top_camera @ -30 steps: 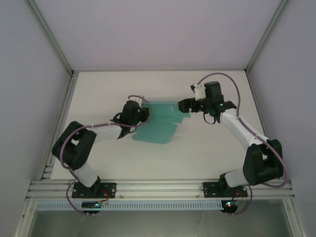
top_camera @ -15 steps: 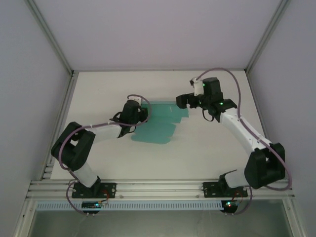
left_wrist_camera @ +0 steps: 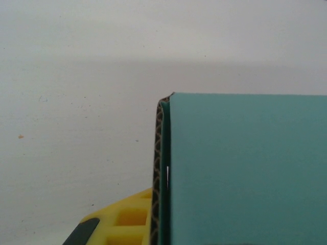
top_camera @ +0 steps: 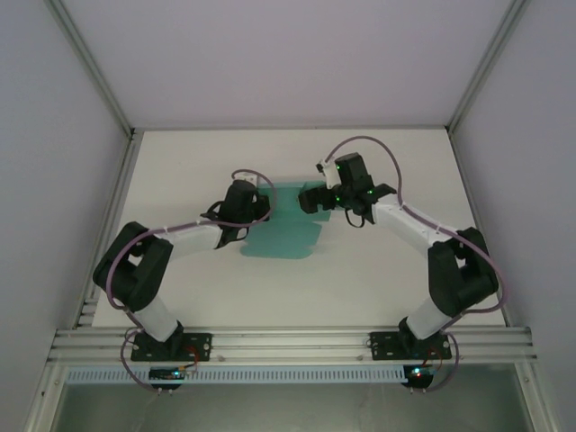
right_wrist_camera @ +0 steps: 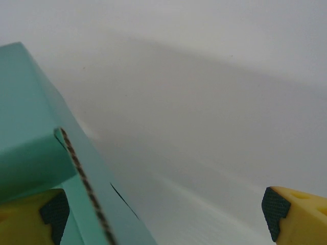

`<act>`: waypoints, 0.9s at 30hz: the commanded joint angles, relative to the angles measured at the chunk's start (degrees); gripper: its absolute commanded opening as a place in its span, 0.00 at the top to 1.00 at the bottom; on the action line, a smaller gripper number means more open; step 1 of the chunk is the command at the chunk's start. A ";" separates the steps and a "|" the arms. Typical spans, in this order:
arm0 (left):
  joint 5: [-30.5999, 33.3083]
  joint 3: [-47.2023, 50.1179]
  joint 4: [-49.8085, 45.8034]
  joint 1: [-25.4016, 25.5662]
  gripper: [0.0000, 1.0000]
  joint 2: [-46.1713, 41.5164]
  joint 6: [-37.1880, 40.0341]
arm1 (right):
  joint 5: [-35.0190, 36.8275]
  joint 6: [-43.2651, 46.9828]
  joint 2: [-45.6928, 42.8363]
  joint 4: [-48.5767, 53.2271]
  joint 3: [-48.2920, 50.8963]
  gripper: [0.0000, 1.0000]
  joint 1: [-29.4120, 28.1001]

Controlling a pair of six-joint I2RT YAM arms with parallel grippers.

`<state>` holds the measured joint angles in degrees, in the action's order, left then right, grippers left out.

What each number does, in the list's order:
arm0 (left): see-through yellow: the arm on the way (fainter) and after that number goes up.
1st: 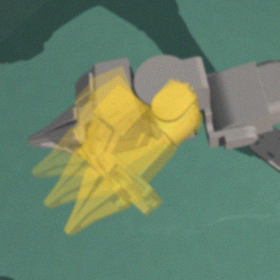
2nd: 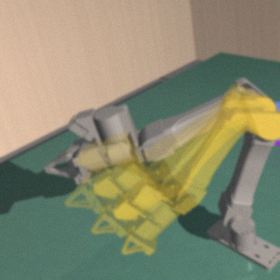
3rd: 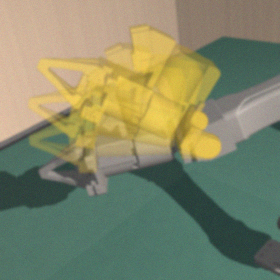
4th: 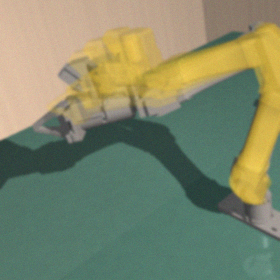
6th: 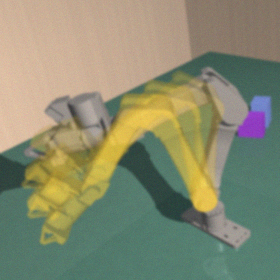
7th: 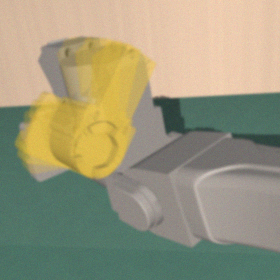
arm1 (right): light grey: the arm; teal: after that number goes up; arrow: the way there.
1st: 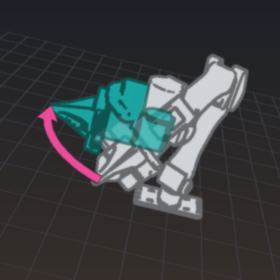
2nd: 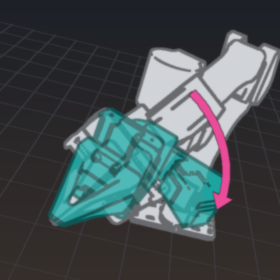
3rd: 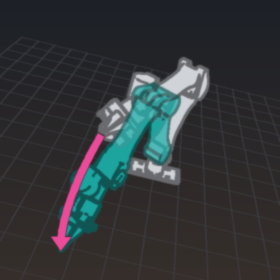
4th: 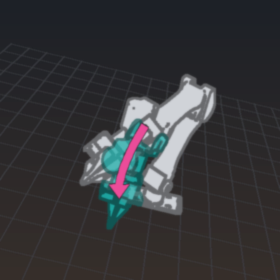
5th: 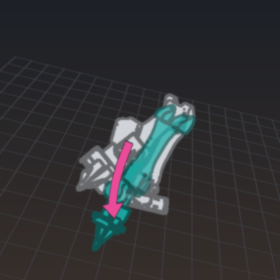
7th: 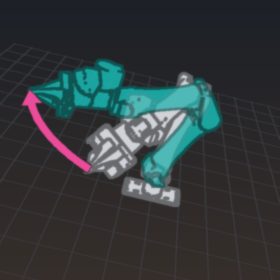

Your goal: Assemble paper box

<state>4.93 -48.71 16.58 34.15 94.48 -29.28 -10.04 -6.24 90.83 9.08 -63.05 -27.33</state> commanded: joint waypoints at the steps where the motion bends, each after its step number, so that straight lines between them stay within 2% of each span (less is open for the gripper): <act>1: -3.28 -0.26 4.89 1.23 1.00 -1.90 1.74 | 13.35 -4.32 1.18 -9.69 1.25 0.01 -2.37; 5: -0.86 -0.02 4.19 2.22 1.00 -2.44 1.52 | 28.89 -8.89 1.37 -20.52 4.93 0.01 -5.89; 8: 0.27 -0.47 2.92 2.25 1.00 -2.70 0.07 | 34.95 -9.12 1.33 -26.25 7.26 0.01 -8.17; 11: 1.20 -0.73 2.36 2.26 1.00 -2.81 -0.88 | 36.75 -8.03 0.90 -23.66 6.74 0.01 -9.04; 16: 5.20 -1.21 0.02 2.00 1.00 -3.16 -0.55 | 32.53 -7.41 -6.97 -10.37 8.83 0.01 -8.60; 19: 4.72 -1.43 -0.49 1.19 1.00 -3.76 -0.22 | 27.00 -7.35 -13.35 0.90 10.53 0.01 -6.68; 22: 3.52 -1.77 -0.66 0.18 1.00 -4.23 0.81 | 24.81 -8.57 -19.04 11.63 12.76 0.01 -4.31; 27: 1.85 -3.06 -2.60 -0.36 1.00 -4.39 2.38 | 21.35 -9.41 -26.65 17.09 18.38 0.01 0.15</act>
<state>8.36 -49.54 15.38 34.11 92.09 -28.51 14.83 -14.06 65.87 17.52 -47.37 -28.84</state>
